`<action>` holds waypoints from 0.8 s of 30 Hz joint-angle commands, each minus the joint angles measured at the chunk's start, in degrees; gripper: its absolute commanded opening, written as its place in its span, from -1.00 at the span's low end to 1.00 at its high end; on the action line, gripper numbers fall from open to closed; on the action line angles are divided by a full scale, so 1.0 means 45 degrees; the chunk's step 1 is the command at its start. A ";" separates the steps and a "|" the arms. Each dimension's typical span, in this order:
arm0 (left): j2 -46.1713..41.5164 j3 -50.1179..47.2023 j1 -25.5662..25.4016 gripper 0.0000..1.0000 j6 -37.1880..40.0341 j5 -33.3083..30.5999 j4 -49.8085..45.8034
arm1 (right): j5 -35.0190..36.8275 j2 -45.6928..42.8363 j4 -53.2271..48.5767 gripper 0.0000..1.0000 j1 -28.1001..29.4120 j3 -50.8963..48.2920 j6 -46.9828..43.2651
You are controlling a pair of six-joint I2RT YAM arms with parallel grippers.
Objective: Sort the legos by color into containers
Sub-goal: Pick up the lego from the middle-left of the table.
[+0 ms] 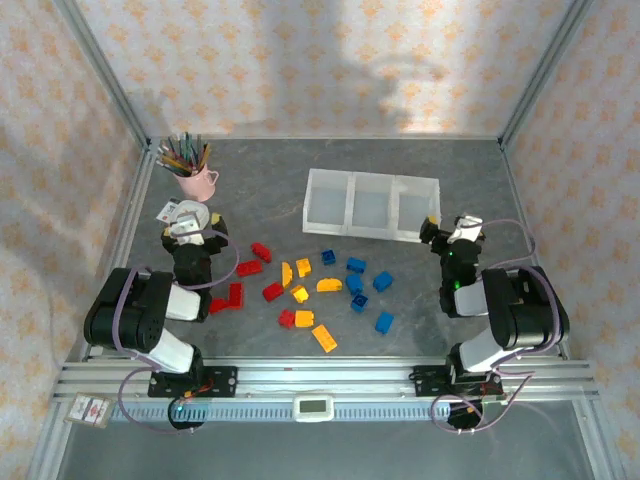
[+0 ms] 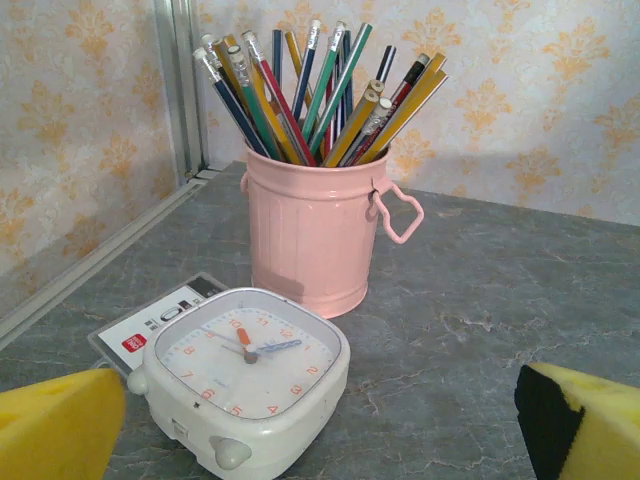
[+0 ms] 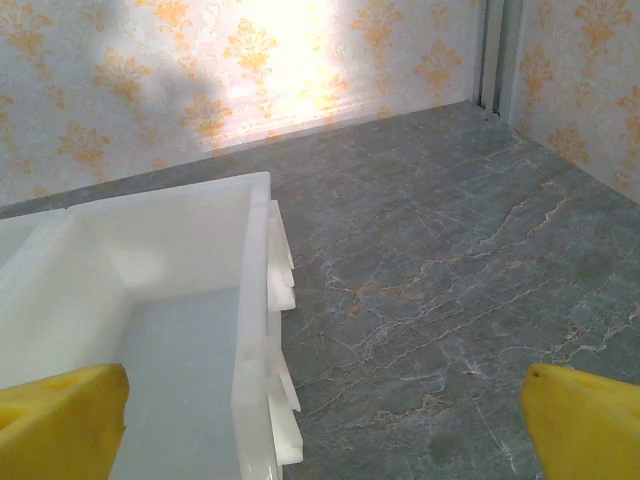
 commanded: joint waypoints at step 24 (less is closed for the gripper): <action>0.0049 0.0060 0.0040 0.99 -0.0019 0.0017 0.0345 | -0.0021 -0.0084 0.0378 0.99 -0.0018 0.0101 -0.0147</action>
